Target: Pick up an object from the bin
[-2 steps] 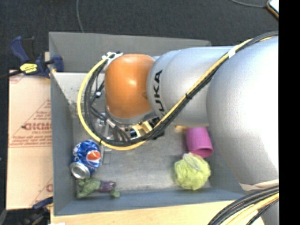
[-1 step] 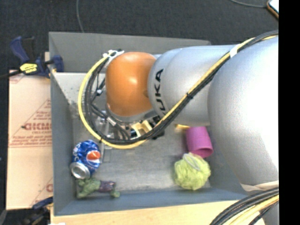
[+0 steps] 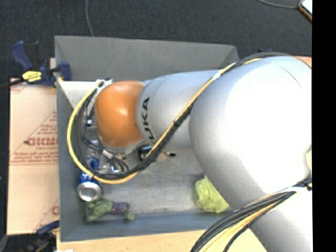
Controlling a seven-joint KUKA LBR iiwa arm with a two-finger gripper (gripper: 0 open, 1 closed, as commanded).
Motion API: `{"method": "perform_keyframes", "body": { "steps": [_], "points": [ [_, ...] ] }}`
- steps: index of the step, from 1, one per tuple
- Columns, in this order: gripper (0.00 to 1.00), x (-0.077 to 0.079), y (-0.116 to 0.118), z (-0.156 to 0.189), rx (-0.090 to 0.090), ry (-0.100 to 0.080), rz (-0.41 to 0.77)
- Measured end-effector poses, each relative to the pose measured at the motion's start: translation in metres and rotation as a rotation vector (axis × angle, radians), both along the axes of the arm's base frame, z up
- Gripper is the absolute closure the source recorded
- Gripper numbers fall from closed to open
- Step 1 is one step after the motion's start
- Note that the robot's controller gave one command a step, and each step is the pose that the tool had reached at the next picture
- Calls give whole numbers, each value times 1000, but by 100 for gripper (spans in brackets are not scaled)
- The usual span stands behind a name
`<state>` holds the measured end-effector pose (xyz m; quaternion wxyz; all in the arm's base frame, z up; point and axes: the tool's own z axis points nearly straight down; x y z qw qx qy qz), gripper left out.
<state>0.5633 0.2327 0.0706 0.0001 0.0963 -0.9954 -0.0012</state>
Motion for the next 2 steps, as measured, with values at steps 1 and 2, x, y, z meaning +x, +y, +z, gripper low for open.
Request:
{"method": "perform_keyframes", "body": {
  "steps": [1,2],
  "points": [
    [0,-13,5,33,0,-6,-3],
    [0,-39,1,30,-6,1,-273]
  ]
}}
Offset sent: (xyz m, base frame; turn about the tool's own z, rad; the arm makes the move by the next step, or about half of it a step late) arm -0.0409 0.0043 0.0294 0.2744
